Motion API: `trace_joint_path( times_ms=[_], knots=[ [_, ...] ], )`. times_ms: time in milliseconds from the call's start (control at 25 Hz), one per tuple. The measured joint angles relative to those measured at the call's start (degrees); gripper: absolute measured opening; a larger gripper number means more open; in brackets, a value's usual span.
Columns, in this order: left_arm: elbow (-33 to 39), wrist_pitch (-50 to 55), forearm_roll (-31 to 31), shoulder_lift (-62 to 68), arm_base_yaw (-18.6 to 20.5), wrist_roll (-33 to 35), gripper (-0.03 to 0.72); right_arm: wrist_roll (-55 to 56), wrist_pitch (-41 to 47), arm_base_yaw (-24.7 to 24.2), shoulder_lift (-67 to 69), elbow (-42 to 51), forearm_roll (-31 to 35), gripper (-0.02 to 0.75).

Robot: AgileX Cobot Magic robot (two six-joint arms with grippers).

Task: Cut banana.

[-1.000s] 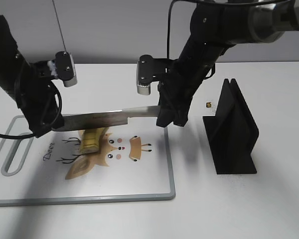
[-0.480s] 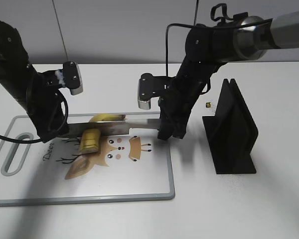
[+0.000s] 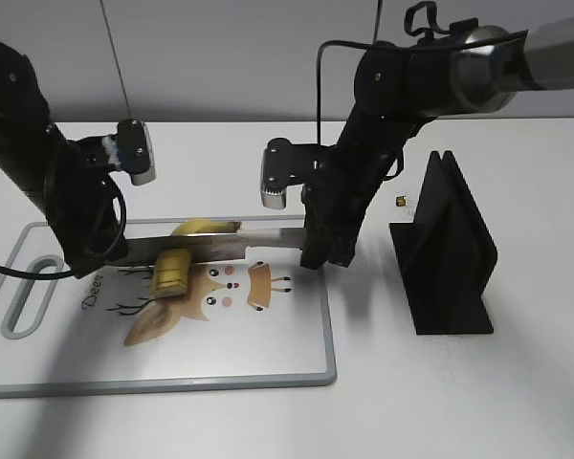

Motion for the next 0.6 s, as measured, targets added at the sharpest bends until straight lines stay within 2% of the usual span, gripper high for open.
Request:
trace_joint_path(
  times_ms=[600],
  knots=[
    [0.22,2.06,0.71,-9.16,-0.05,-0.17,0.007,1.50,1.45,0.17,-8.34,0.19,-2.25,0.165]
  ],
)
